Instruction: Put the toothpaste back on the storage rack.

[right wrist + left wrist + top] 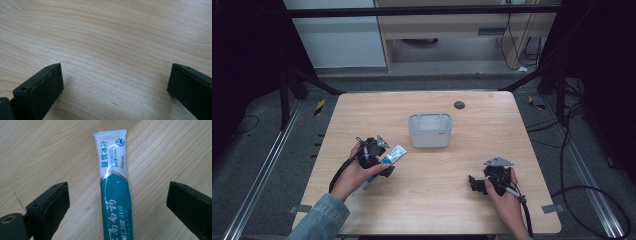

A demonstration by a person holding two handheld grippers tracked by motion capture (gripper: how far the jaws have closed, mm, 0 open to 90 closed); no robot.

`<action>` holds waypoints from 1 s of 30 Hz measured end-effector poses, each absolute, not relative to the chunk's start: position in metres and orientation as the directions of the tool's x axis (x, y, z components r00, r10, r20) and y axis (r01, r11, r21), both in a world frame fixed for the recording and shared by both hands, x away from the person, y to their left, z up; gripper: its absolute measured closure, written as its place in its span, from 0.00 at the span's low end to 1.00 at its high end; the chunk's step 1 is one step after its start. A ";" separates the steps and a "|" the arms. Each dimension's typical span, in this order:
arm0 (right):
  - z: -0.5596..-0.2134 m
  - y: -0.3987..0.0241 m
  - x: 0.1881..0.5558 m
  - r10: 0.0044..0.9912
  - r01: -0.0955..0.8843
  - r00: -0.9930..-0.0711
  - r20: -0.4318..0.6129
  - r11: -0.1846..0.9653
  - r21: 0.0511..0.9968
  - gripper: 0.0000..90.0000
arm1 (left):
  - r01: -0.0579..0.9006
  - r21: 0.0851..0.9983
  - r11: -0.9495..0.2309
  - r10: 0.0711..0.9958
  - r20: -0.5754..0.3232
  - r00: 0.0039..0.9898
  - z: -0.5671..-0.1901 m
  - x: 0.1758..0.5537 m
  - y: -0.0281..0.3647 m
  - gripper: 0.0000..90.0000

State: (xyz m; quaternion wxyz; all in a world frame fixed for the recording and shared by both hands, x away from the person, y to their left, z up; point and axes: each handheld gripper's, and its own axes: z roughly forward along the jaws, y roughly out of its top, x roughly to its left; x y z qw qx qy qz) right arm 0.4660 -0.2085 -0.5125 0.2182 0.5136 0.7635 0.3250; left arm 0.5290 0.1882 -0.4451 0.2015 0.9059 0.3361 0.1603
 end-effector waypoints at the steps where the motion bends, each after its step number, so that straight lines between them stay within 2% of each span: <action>1: -0.512 -0.208 0.466 0.926 0.642 -0.377 0.001 0.261 0.720 0.00 | 0.544 0.463 -0.700 0.669 0.155 0.727 -0.445 0.531 0.188 0.06; 4: -0.513 -0.208 0.466 0.926 0.643 -0.377 0.001 0.261 0.720 0.00 | 0.549 0.432 -0.715 0.660 0.162 0.733 -0.445 0.536 0.186 0.08; 10: -0.512 -0.208 0.466 0.927 0.643 -0.376 0.001 0.260 0.720 0.00 | 0.564 0.415 -0.714 0.661 0.134 0.738 -0.443 0.543 0.182 0.22; 17: -0.512 -0.208 0.466 0.926 0.643 -0.377 0.001 0.261 0.720 0.00 | 0.570 0.378 -0.730 0.654 0.142 0.743 -0.447 0.551 0.178 0.33; 24: -0.512 -0.208 0.466 0.926 0.643 -0.377 0.001 0.261 0.720 0.00 | 0.584 0.343 -0.736 0.654 0.137 0.744 -0.454 0.557 0.175 0.40; 30: -0.512 -0.208 0.466 0.926 0.643 -0.377 0.001 0.261 0.720 0.00 | 0.589 0.333 -0.736 0.652 0.115 0.750 -0.457 0.563 0.172 0.53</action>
